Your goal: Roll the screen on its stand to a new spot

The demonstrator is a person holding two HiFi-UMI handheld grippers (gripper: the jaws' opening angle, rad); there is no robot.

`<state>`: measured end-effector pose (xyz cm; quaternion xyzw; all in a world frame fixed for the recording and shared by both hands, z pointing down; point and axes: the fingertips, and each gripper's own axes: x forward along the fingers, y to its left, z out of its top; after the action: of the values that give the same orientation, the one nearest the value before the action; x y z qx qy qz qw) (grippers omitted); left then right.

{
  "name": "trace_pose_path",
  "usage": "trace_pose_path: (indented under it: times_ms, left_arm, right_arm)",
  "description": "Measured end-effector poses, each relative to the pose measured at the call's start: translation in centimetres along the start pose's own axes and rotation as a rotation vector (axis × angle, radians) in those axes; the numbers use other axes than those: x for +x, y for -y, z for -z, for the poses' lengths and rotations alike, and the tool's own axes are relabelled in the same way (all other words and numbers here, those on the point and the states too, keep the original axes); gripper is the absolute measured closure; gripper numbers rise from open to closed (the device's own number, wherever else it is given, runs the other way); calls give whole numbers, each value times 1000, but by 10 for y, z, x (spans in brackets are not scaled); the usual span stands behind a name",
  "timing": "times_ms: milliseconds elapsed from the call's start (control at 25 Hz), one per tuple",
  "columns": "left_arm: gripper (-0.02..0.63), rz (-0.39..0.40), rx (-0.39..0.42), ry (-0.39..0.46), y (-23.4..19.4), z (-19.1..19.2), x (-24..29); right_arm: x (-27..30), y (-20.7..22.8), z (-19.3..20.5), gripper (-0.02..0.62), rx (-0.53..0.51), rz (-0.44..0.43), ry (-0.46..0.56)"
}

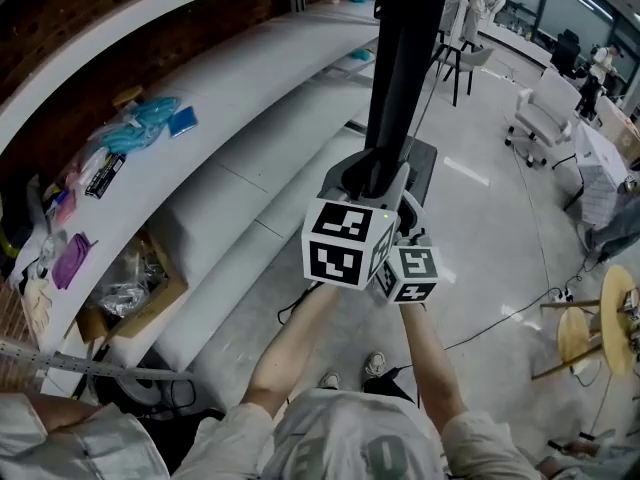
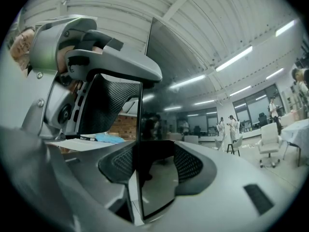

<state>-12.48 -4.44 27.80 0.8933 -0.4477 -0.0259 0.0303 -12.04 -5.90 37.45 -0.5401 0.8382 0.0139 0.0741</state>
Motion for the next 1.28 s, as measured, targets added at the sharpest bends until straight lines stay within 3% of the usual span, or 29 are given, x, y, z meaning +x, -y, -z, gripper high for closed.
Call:
trace_pose_path:
  times_ms: [200, 520, 1280]
  left_arm:
    - [436, 27, 44, -8, -6, 1, -46]
    - [434, 12, 51, -1, 0, 2, -106]
    - [434, -98, 38, 17, 56, -4, -257]
  right_arm:
    - [-17, -43, 3, 374, 18, 0, -11]
    - [-50, -93, 2, 376, 27, -25, -13]
    - [-168, -200, -13, 376, 38, -148, -34]
